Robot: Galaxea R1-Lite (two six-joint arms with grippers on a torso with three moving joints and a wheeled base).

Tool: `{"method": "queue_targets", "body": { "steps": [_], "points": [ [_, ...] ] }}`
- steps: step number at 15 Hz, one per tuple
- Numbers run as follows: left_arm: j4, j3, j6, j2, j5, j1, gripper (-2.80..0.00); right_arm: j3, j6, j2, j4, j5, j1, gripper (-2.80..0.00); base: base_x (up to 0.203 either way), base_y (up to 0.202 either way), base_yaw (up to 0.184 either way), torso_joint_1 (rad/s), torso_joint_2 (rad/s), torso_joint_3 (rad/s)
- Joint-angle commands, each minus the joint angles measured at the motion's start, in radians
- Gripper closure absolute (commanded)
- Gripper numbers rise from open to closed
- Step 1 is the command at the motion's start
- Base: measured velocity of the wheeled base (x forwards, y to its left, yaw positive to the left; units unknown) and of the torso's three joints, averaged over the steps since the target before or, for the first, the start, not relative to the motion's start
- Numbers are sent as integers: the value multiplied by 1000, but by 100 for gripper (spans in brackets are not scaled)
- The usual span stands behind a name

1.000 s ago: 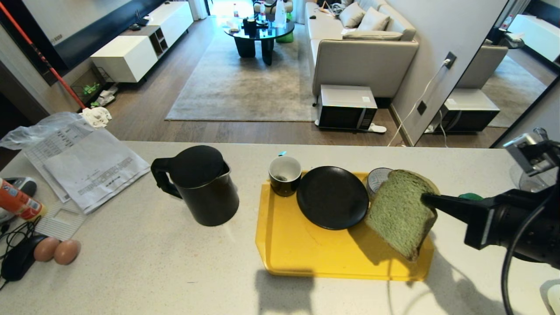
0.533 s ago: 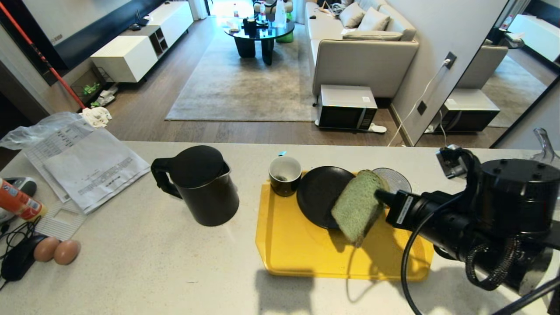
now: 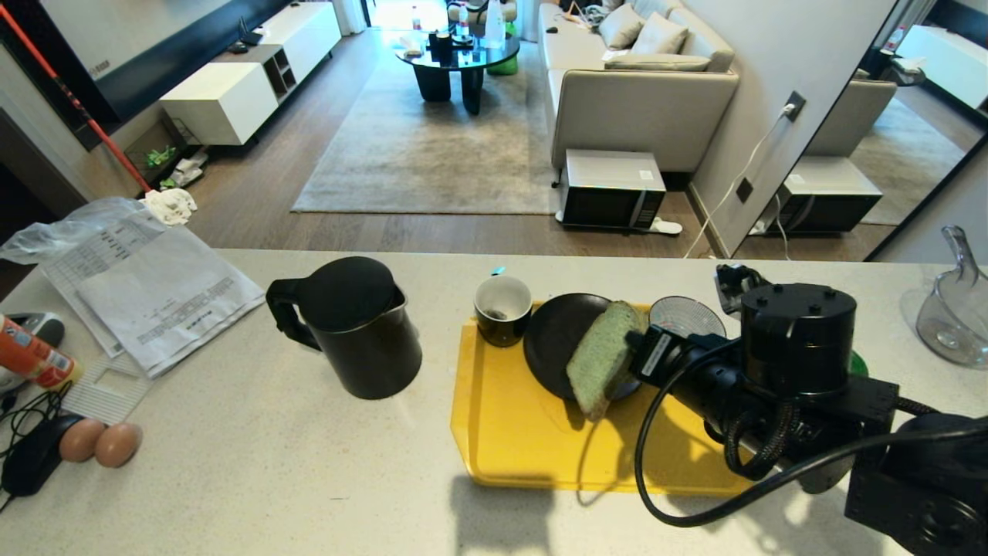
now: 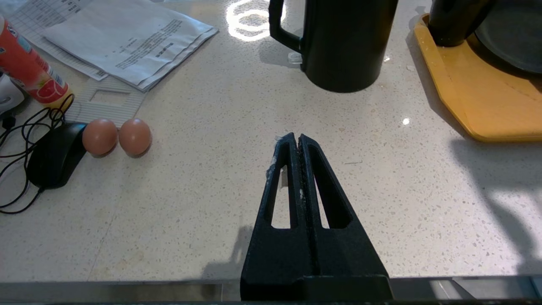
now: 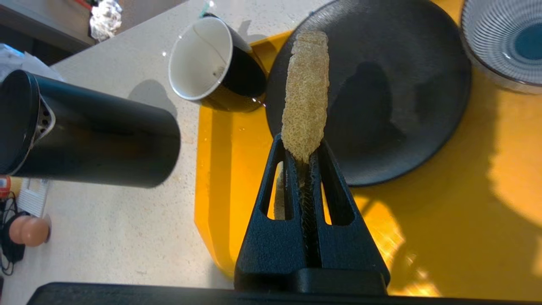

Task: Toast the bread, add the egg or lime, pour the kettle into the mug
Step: Put the baked bread on a plate

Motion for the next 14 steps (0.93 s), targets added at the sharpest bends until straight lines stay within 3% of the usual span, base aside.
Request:
{"method": "queue_targets", "body": {
  "steps": [1, 14],
  "points": [
    [-1, 17, 1, -2, 0, 0, 0, -41, 7, 67, -15, -10, 8, 0, 0, 0, 0, 0, 0, 0],
    [-1, 17, 1, -2, 0, 0, 0, -154, 22, 224, -80, -47, -20, 0, 0, 0, 0, 0, 0, 0]
  ]
}}
